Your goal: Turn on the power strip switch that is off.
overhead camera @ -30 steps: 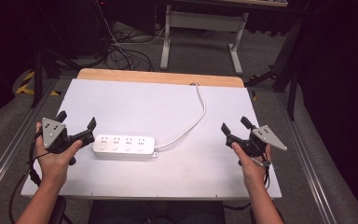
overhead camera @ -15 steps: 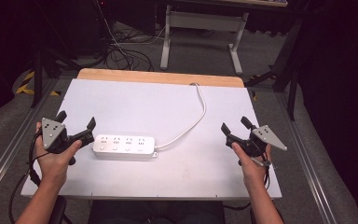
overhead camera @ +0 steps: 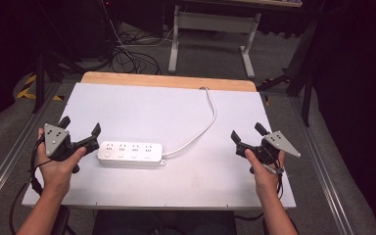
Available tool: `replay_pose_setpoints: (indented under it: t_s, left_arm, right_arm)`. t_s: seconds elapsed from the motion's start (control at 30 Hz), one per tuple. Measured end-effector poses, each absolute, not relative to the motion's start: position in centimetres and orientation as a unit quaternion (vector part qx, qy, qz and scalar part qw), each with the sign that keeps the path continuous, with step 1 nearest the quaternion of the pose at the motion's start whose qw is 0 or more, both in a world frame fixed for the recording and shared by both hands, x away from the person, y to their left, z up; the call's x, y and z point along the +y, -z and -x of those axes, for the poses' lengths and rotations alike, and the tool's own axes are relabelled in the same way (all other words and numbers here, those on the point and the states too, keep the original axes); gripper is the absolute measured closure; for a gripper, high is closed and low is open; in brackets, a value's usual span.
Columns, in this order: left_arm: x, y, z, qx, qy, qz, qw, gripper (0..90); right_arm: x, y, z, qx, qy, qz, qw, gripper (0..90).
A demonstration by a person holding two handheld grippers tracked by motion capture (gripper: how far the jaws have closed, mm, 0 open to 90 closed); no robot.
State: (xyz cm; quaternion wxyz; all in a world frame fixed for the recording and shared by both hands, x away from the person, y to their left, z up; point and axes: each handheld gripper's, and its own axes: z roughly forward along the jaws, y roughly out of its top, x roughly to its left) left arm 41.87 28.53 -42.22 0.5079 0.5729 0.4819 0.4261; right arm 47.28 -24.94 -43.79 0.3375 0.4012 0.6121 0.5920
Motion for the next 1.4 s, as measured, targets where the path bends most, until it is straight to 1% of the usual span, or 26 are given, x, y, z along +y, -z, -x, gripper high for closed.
replay_pose_setpoints:
  t_s: [0.2,0.3,0.33,0.37,0.47,0.53,0.6,0.67,0.77,0.93,1.1,1.17,1.23,1.4]
  left_arm:
    - [28.49,42.20,-41.90,0.484,-0.426,-0.571,0.508,6.2]
    - [28.46,42.14,-41.87,0.486,-0.427,-0.568,0.508,10.1]
    - [28.42,42.12,-41.86,0.488,-0.429,-0.566,0.507,13.1]
    - [28.45,42.09,-41.83,0.487,-0.430,-0.568,0.506,18.0]
    - [28.43,42.08,-41.75,0.480,-0.434,-0.576,0.500,36.2]
    - [28.34,42.09,-41.72,0.477,-0.432,-0.581,0.499,46.7]
    - [28.27,42.12,-41.72,0.472,-0.431,-0.586,0.498,53.3]
    - [28.24,42.12,-41.71,0.470,-0.426,-0.592,0.497,58.9]
    - [28.28,42.11,-41.72,0.469,-0.419,-0.600,0.495,64.9]
    - [28.22,42.09,-41.68,0.463,-0.412,-0.609,0.495,71.2]
    - [28.20,42.10,-41.69,0.462,-0.410,-0.610,0.498,71.6]
    - [28.23,42.09,-41.72,0.462,-0.410,-0.606,0.501,69.0]
    - [28.29,42.06,-41.77,0.463,-0.405,-0.604,0.507,61.5]
    - [28.39,41.98,-41.86,0.465,-0.400,-0.601,0.512,28.5]
  right_arm:
    - [-24.92,43.81,-47.28,0.613,-0.592,-0.401,0.337,3.3]
    - [-24.92,43.82,-47.30,0.613,-0.592,-0.401,0.336,3.5]
    - [-24.91,43.82,-47.30,0.614,-0.592,-0.400,0.335,3.5]
    - [-24.91,43.82,-47.29,0.613,-0.592,-0.400,0.335,3.5]
    - [-24.91,43.82,-47.28,0.614,-0.593,-0.400,0.335,3.7]
    - [-24.90,43.81,-47.28,0.614,-0.592,-0.400,0.336,3.8]
    - [-24.90,43.81,-47.27,0.614,-0.592,-0.400,0.336,4.0]
    - [-24.90,43.81,-47.28,0.614,-0.592,-0.400,0.336,4.2]
    - [-24.90,43.80,-47.26,0.614,-0.592,-0.399,0.336,4.4]
    - [-24.93,43.79,-47.25,0.614,-0.593,-0.398,0.337,4.6]
    - [-24.92,43.79,-47.25,0.614,-0.593,-0.398,0.337,4.8]
    - [-24.94,43.79,-47.26,0.614,-0.593,-0.398,0.336,4.7]
    - [-24.95,43.79,-47.28,0.613,-0.593,-0.398,0.337,4.7]
    - [-24.94,43.79,-47.28,0.613,-0.593,-0.398,0.337,4.6]
